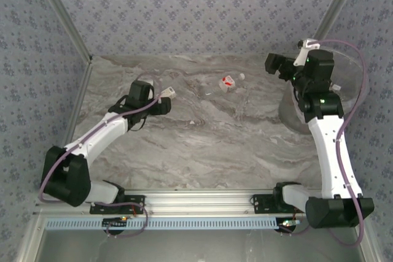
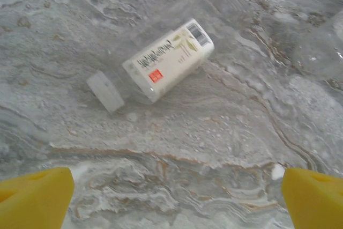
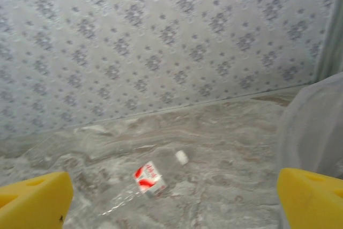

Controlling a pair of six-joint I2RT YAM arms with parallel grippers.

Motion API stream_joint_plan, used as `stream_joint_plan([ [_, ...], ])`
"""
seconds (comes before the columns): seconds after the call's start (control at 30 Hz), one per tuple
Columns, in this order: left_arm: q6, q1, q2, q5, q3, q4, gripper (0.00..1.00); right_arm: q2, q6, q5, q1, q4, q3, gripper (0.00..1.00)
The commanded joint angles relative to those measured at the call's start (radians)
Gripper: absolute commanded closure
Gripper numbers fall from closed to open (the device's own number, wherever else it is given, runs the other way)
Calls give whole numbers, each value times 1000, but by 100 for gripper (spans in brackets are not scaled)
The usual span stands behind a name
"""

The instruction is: Put the plastic bottles in the bin

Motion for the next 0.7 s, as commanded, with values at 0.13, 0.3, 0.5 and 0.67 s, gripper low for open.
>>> stream_joint_plan([
  [0.13,159,75,209,117,217,-172,0,-71,77,-164,55,128,-171,0],
  [0.3,263,125,370,179,381,-251,1,-69,83,-131,101,139,-190,0],
  [0.5,402,162,496,187,520,-328,1,-77,42,-66,119,58,-164,0],
  [0.67,567,165,584,159,584,-366,1,-98,24,-40,117,30,-160,0],
])
